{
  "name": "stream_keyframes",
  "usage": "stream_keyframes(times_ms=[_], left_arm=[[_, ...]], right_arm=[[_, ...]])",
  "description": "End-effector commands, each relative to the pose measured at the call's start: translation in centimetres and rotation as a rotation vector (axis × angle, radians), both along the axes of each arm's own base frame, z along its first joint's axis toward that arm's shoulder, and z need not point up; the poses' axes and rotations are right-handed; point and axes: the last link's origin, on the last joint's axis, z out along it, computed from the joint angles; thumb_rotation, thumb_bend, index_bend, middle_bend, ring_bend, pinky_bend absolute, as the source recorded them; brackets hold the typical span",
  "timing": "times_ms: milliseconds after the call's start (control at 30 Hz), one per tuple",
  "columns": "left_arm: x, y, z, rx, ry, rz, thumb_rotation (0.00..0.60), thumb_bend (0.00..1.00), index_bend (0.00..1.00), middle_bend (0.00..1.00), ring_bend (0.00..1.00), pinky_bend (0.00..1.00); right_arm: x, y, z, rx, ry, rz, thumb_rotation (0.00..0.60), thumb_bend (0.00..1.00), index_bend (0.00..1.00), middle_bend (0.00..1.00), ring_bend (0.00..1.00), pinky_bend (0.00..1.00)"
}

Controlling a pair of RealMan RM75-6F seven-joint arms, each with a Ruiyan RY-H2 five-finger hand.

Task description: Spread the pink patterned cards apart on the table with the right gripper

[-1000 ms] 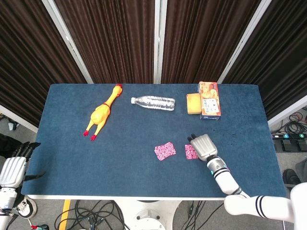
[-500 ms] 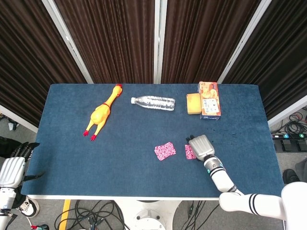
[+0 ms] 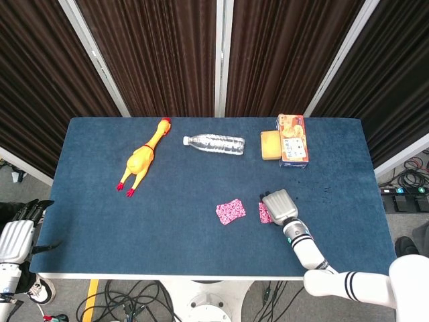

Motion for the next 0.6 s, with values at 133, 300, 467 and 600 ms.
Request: stream_keyframes(times_ms=[133, 300, 467, 600], left_arm=[[-0.03, -0.01, -0.03, -0.001, -0.001, 0.000, 0.600, 0.03, 0.16, 0.15, 0.06, 0.18], [-0.05, -0.01, -0.06, -0.002, -0.001, 0.001, 0.600, 0.03, 0.16, 0.15, 0.06, 0.18], [-0.06, 0.03, -0.03, -0.001, 0.000, 0.001, 0.600, 0.03, 0.16, 0.15, 0.06, 0.18], [-0.10, -0.03, -0.07, -0.002, -0.001, 0.003, 0.600, 0.03, 0.16, 0.15, 0.06, 0.18]], right_arm=[[0.06, 0.10, 0.01, -0.008, -0.004, 0.004, 0.600, 0.06, 0.36, 0.37, 0.87, 0.97], [0.05, 0.11, -0.05, -0.009, -0.003, 0.005, 0.600, 0.07, 0.39, 0.39, 0.87, 0.97], [0.08, 0.08, -0.10, -0.010, -0.003, 0.004, 0.600, 0.08, 0.41, 0.40, 0.87, 0.97], [0.27, 0.03, 0.05, -0.021, -0.011, 0.011, 0.600, 0.08, 0.43, 0.42, 0.87, 0.97]])
